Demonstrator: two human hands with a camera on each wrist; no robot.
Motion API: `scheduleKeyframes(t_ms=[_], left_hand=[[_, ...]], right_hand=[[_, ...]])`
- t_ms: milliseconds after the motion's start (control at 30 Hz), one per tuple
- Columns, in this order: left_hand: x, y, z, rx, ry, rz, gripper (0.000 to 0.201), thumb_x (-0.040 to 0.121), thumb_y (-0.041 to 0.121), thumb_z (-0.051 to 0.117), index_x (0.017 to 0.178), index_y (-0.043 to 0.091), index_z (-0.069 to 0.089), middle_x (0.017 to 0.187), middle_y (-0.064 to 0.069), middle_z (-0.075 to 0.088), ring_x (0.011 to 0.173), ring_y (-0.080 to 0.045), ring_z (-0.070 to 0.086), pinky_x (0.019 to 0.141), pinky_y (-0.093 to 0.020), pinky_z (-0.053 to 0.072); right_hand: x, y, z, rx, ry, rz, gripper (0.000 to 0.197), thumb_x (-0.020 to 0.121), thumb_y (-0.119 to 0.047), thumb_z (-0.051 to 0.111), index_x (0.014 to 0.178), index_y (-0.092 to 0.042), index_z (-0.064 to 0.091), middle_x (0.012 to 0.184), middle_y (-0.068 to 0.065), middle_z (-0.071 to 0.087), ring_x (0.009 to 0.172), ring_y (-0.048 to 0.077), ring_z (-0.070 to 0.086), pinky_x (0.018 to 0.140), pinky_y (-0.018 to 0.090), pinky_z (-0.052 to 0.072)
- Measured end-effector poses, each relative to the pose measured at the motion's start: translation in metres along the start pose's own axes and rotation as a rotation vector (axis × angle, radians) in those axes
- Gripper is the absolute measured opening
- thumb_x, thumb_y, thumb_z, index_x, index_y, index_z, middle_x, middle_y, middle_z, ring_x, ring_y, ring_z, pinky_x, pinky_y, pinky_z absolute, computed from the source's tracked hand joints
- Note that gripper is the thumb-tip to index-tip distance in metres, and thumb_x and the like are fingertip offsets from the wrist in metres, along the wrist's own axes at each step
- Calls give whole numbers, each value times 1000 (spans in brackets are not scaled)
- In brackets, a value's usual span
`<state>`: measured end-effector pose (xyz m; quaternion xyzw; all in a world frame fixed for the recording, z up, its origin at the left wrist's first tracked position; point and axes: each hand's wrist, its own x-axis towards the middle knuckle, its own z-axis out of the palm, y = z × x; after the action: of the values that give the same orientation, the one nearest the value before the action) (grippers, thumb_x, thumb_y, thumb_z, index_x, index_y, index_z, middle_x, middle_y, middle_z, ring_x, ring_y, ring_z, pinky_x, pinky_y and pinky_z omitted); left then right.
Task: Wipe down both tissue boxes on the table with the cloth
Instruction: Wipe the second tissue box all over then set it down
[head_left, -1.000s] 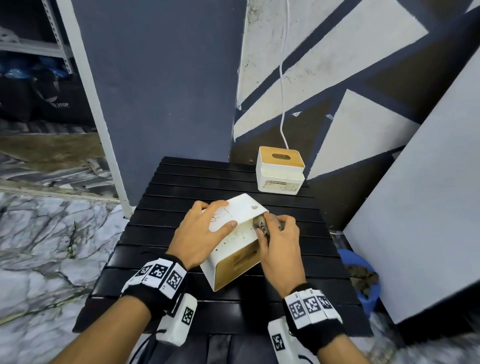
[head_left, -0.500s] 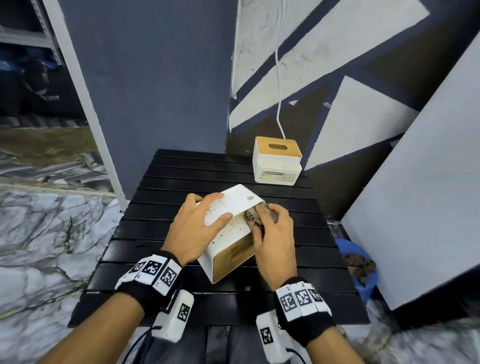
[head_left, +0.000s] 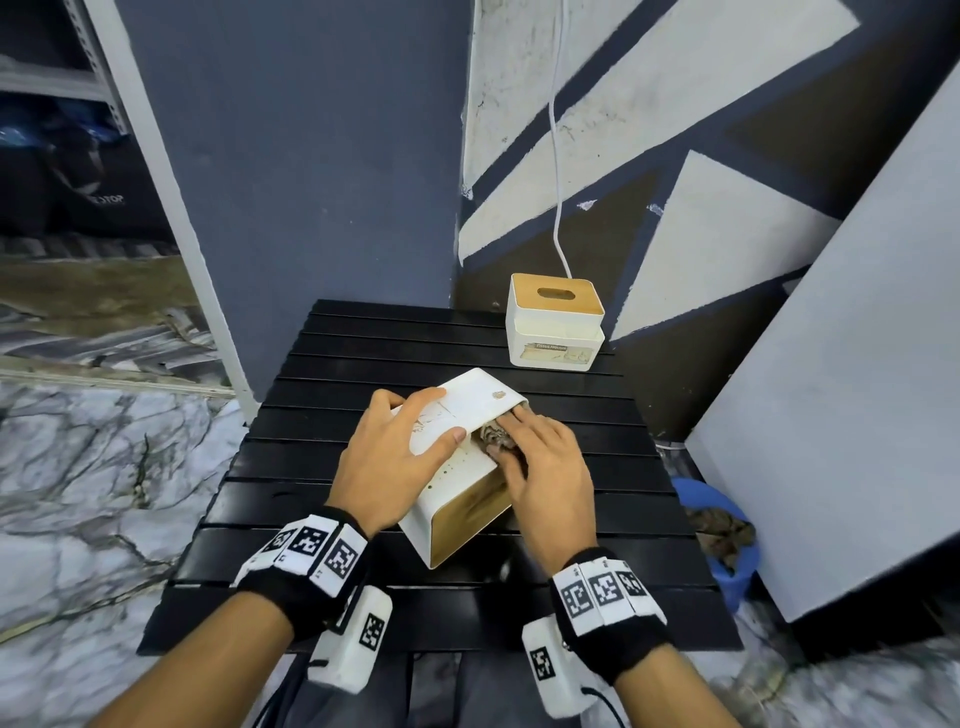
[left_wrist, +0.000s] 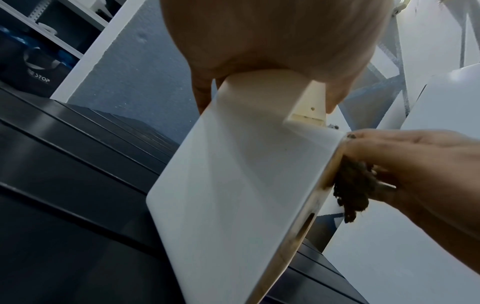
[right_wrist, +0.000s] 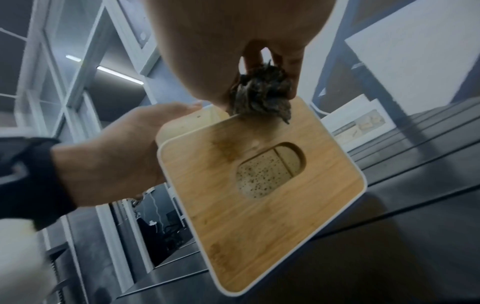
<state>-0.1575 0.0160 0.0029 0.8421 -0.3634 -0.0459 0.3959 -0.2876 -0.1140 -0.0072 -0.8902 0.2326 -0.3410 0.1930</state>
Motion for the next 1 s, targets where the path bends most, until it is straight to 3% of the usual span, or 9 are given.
scheduleKeyframes(t_ms=[100, 167, 267, 400, 500, 700, 767, 867, 1000], left_hand=[[-1, 2, 2, 1, 15, -9, 51, 89, 60, 54, 136, 43, 46, 112, 9, 37, 104, -13, 48, 86, -38, 49], [-1, 1, 2, -1, 23, -9, 50, 88, 61, 54, 135, 44, 46, 111, 9, 38, 103, -13, 49, 85, -38, 49], [0, 0, 2, 4, 29, -10, 49, 89, 60, 54, 134, 44, 47, 111, 9, 39, 102, -15, 50, 84, -39, 50], [-1, 0, 1, 18, 34, -18, 50, 88, 62, 53, 134, 45, 46, 111, 9, 38, 100, -14, 51, 81, -39, 50], [-2, 1, 1, 19, 23, -29, 50, 88, 64, 52, 134, 47, 45, 111, 10, 38, 100, -13, 51, 83, -40, 50], [-2, 3, 2, 7, 24, -35, 50, 88, 63, 53, 135, 46, 45, 111, 10, 38, 101, -13, 50, 85, -41, 50], [-3, 4, 4, -9, 42, -38, 49, 88, 62, 53, 133, 46, 46, 110, 9, 38, 102, -14, 51, 85, -42, 51], [-3, 4, 5, -16, 56, -38, 48, 87, 60, 54, 132, 45, 47, 109, 8, 38, 102, -15, 52, 85, -42, 50], [-3, 2, 5, -4, 53, -30, 48, 88, 60, 54, 133, 45, 46, 109, 9, 37, 101, -14, 51, 84, -40, 49]], right_hand=[[-6, -11, 7, -16, -18, 10, 36, 94, -26, 54, 129, -20, 54, 137, -7, 50, 125, 13, 37, 104, 20, 32], [-10, -16, 9, 4, -40, 2, 38, 94, -25, 51, 132, -18, 52, 139, -7, 48, 128, 13, 34, 106, 19, 27], [-12, -13, 9, 67, -46, -33, 38, 92, -24, 55, 129, -18, 56, 135, -7, 52, 127, 12, 38, 108, 24, 34], [-6, -11, 5, 192, -38, 53, 36, 87, -43, 60, 116, -22, 66, 123, -12, 60, 122, 5, 44, 105, 24, 38], [0, -7, 3, 222, 26, 59, 23, 86, -35, 65, 105, -22, 70, 110, -11, 67, 110, 7, 55, 96, 32, 48], [0, 1, 9, 212, 131, 96, 25, 85, -27, 68, 109, -19, 68, 119, -6, 60, 105, 2, 54, 95, 28, 48], [-4, -2, 13, 213, 123, 76, 28, 84, -25, 69, 112, -19, 67, 120, -3, 62, 110, 8, 57, 97, 31, 48], [-15, -6, 16, 187, 74, 16, 33, 84, -26, 68, 117, -21, 63, 126, -2, 61, 117, 11, 55, 100, 27, 44], [-9, -1, 8, 150, 60, -37, 27, 84, -26, 68, 110, -22, 62, 117, -5, 65, 107, 13, 60, 93, 30, 49]])
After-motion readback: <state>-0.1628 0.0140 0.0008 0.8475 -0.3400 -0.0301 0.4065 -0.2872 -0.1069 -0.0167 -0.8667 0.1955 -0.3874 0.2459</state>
